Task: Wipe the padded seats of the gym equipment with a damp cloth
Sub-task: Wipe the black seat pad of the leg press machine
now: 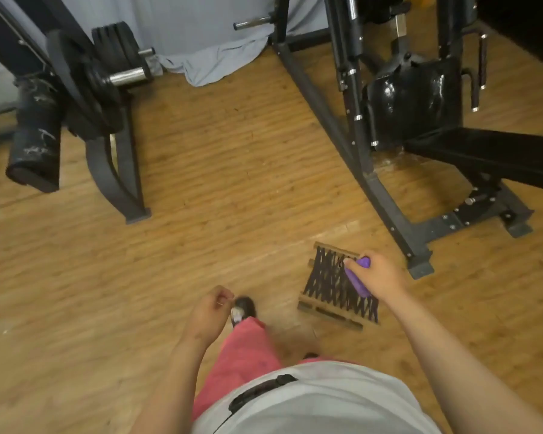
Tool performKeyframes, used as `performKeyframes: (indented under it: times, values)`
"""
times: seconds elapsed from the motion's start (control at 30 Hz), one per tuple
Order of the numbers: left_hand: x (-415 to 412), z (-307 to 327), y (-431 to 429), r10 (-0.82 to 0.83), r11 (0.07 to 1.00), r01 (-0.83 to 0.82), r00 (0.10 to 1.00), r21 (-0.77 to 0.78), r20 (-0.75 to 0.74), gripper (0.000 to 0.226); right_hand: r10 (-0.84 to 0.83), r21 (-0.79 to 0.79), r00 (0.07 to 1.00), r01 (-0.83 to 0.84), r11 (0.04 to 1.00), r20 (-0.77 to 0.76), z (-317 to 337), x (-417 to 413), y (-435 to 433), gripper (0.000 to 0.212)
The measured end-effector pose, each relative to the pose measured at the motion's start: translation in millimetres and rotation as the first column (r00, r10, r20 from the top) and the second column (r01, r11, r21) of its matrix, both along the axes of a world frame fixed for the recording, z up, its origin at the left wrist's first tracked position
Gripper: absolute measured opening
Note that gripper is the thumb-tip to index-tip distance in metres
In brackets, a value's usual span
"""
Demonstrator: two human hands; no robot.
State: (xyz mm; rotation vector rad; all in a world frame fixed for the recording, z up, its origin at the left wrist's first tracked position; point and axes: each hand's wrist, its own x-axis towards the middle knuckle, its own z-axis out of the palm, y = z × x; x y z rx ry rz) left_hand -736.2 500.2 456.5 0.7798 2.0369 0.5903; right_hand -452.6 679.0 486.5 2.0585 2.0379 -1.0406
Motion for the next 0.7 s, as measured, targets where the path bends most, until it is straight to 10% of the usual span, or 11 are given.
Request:
performKeyframes:
  times: [0.4, 0.7]
  values:
    - [-230, 30, 276, -0.359, 0.931, 0.365, 0.91, -0.008, -0.207, 0.016, -0.308, -0.023, 0.947, 0.307, 0.951, -0.091, -24, -185, 161, 0.036]
    - [-232, 46, 428, -0.581, 0.782, 0.606, 0.793, 0.147, -0.181, 0.016, -0.402, 0.141, 0.904, 0.421, 0.896, -0.147, 3, -226, 229, 0.037]
